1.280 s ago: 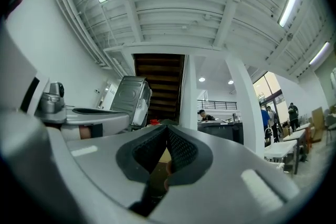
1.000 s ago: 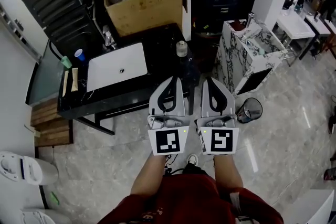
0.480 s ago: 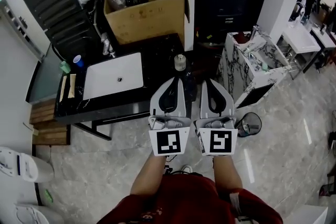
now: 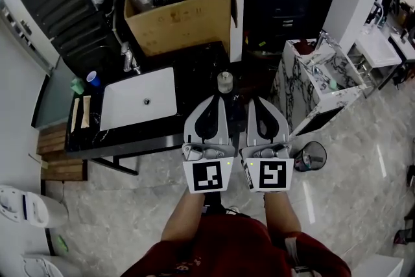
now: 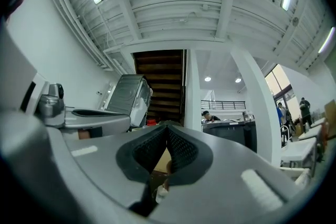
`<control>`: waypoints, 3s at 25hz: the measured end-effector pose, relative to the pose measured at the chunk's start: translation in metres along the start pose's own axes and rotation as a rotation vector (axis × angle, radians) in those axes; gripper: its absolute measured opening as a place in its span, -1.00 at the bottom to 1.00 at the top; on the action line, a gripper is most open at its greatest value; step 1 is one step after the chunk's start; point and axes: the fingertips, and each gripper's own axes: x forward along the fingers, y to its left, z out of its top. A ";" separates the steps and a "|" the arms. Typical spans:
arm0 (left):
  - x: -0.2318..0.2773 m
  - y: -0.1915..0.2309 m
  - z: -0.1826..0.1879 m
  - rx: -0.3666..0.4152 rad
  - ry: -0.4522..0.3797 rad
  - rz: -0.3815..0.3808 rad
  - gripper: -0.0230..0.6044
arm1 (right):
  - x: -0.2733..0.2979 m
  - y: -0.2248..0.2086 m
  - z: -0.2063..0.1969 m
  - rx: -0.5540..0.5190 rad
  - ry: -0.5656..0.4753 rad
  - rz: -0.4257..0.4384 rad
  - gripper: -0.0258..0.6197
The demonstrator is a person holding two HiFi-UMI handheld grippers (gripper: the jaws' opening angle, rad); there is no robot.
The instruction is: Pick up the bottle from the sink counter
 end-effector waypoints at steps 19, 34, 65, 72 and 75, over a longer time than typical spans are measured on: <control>0.121 0.125 -0.052 -0.003 -0.026 -0.065 -0.92 | 0.173 0.020 -0.037 -0.050 0.012 -0.084 -0.91; 0.169 0.145 -0.066 -0.052 -0.042 -0.073 -0.92 | 0.222 0.007 -0.047 -0.052 0.010 -0.099 -0.91; 0.202 0.118 -0.089 -0.032 0.005 -0.039 -0.92 | 0.231 -0.040 -0.073 -0.004 0.033 -0.067 -0.91; 0.206 0.116 -0.120 -0.038 0.065 -0.044 -0.92 | 0.234 -0.041 -0.102 0.027 0.095 -0.061 -0.89; 0.205 0.115 -0.133 -0.040 0.093 -0.042 -0.92 | 0.235 -0.040 -0.116 0.038 0.117 -0.049 -0.85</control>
